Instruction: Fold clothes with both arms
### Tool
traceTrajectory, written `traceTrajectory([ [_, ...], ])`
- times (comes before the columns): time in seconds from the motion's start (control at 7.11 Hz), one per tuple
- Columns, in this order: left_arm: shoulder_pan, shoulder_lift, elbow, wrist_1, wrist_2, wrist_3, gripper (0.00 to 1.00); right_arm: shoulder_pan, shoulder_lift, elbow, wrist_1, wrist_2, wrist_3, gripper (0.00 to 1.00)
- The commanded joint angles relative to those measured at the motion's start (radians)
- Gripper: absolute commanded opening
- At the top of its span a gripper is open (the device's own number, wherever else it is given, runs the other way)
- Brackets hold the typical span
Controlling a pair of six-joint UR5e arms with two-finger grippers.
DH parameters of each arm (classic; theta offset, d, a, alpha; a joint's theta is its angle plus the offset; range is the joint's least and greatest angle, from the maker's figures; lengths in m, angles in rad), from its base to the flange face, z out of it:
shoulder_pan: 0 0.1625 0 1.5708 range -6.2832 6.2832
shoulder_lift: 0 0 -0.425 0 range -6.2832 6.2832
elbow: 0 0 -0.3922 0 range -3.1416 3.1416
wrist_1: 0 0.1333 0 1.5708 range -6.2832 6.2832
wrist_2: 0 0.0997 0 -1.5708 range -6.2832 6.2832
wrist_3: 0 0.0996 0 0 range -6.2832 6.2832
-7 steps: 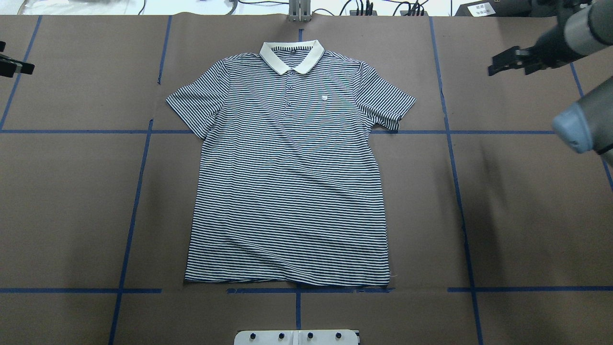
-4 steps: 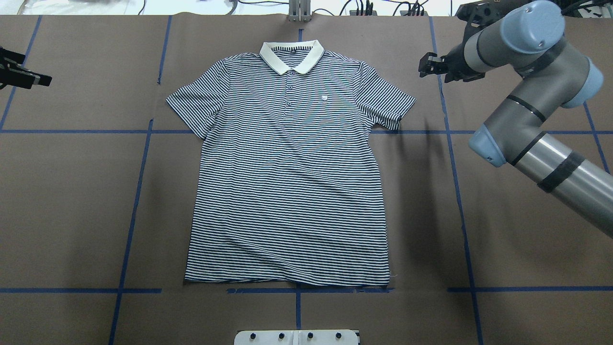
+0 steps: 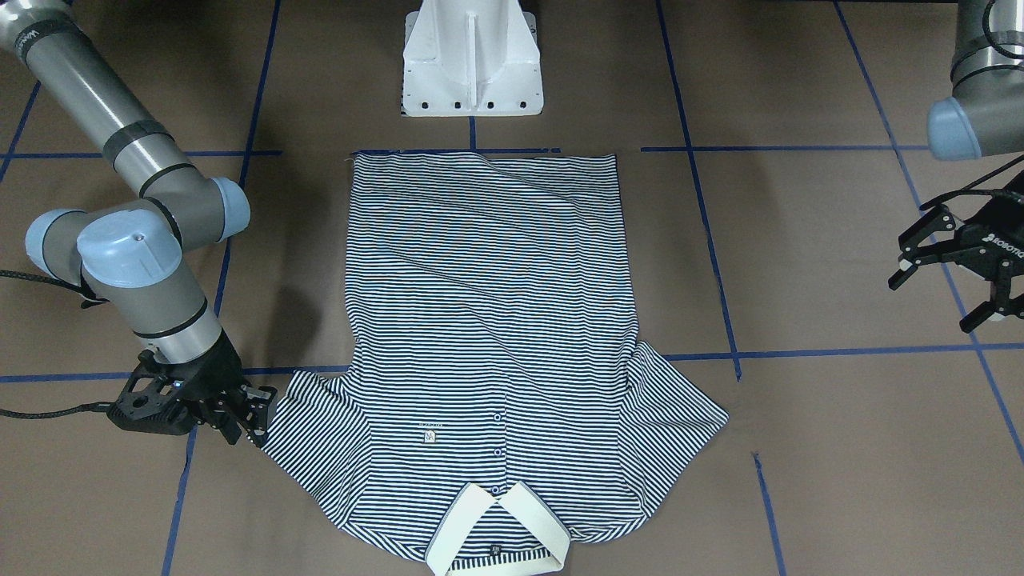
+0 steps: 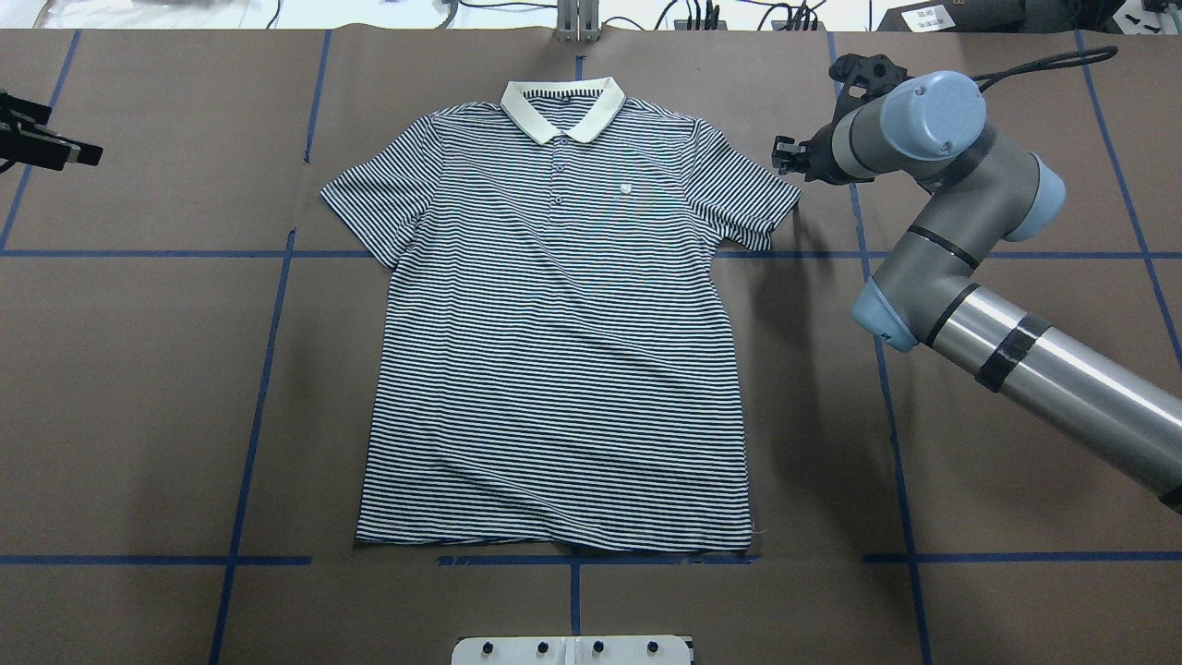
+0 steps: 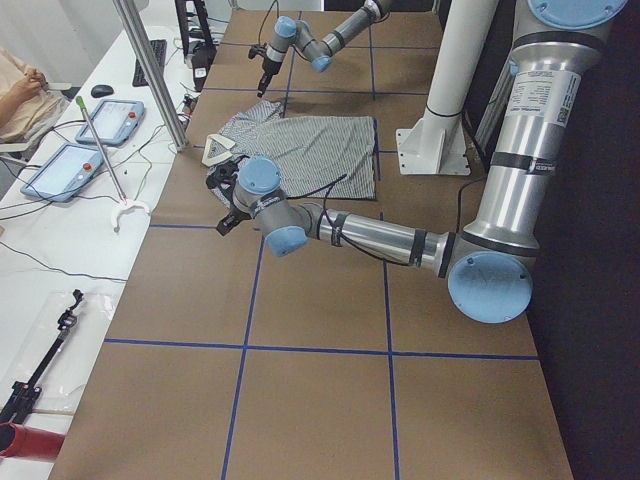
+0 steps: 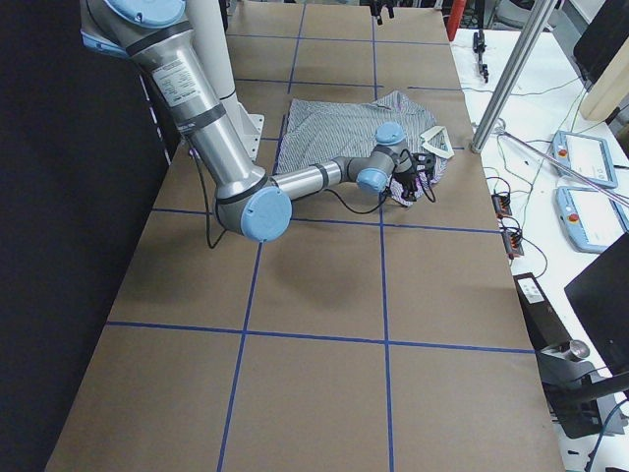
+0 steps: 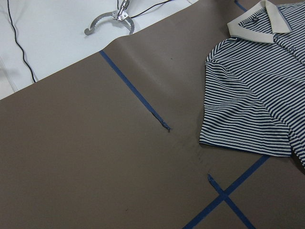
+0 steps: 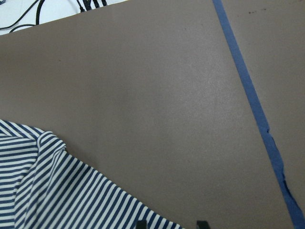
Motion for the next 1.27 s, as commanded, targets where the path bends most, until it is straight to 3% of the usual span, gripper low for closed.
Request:
traceTrajectory([
  [0.0,0.0,0.0,0.0,0.0,0.0,-0.001,1.0,-0.025,-0.006,-0.016,0.006,-0.03,0.0,0.43],
  [0.56,0.0,0.002,-0.002,-0.002,0.0,-0.001,1.0,-0.034,-0.006,-0.035,0.006,-0.06,0.0,0.43],
  [0.7,0.0,0.003,-0.002,-0.002,0.0,-0.001,1.0,-0.034,-0.003,-0.035,0.006,-0.063,0.003,0.28],
  [0.84,0.0,0.005,-0.003,-0.002,0.0,0.0,1.0,-0.037,-0.002,-0.033,0.006,-0.063,0.056,0.0],
  [1.13,0.0,0.006,-0.003,-0.003,0.0,0.0,1.0,-0.037,0.004,-0.021,-0.009,-0.061,0.064,0.0],
])
